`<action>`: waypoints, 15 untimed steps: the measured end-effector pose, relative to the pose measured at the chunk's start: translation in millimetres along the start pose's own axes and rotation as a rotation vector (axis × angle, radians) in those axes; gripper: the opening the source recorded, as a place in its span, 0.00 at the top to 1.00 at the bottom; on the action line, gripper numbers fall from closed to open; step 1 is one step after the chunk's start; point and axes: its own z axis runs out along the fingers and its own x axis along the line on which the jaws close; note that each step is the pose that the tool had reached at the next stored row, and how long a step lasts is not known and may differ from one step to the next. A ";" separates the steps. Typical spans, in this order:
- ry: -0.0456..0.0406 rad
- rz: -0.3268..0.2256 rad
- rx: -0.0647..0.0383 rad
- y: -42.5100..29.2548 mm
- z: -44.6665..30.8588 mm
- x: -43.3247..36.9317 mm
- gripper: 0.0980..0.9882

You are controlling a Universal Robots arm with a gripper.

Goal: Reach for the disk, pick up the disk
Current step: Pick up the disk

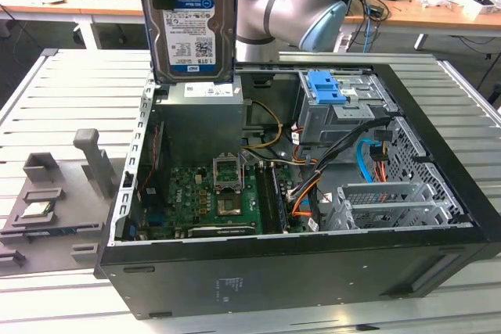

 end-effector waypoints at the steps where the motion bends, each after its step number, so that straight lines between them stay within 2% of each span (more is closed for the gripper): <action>1: 0.0001 0.000 0.000 -2.3 -0.1 0.1 0.70; 5: -0.0001 0.000 0.000 -17.0 -0.7 0.4 0.70; 10: 0.0000 0.000 0.000 -30.7 -1.3 0.8 0.70; 12: 0.0000 0.000 0.000 -39.0 -1.7 1.0 0.70; 15: 0.0000 0.000 0.000 -47.6 -2.1 1.2 0.70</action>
